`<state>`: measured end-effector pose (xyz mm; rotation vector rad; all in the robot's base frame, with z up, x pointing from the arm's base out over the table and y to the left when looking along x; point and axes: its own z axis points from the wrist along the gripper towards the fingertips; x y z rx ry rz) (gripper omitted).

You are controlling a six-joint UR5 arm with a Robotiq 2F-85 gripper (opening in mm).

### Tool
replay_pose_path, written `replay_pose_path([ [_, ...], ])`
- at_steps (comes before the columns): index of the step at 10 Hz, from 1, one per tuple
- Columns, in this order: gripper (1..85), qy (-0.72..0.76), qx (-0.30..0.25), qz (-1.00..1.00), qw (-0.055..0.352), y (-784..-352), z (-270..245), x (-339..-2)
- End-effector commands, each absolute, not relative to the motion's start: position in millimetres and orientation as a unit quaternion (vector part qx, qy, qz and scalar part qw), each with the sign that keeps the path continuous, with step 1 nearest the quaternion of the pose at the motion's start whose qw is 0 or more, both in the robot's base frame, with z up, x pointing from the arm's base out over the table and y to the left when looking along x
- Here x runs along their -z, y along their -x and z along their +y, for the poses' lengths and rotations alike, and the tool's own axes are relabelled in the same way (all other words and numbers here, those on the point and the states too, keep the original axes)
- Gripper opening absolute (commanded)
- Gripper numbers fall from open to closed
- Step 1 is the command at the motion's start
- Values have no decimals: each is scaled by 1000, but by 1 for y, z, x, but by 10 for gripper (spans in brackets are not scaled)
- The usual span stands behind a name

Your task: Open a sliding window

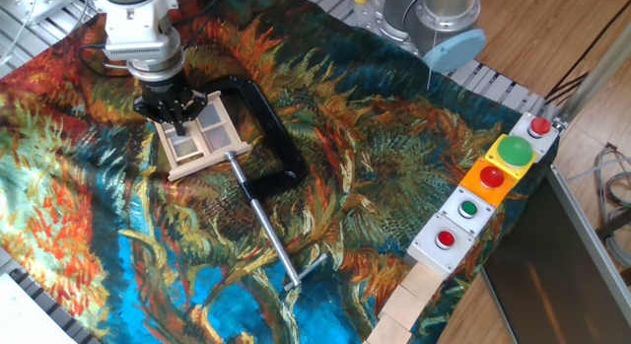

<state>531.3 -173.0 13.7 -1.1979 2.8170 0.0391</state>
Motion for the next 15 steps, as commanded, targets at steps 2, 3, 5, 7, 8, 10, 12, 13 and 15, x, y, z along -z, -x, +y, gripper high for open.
replay_pose_path([
  [2,13,387,-16,921,43,-531,-174,-16],
  [3,13,385,-17,922,43,-530,-174,-16],
  [5,13,384,-19,922,44,-529,-173,-16],
  [7,13,382,-19,923,43,-532,-169,-17],
  [8,13,380,-21,924,41,-532,-167,-18],
  [10,13,380,-21,924,40,-534,-162,-21],
  [12,13,379,-20,924,36,-536,-157,-25],
  [13,13,379,-21,925,36,-538,-154,-26],
  [15,13,378,-22,925,37,-539,-150,-28],
])
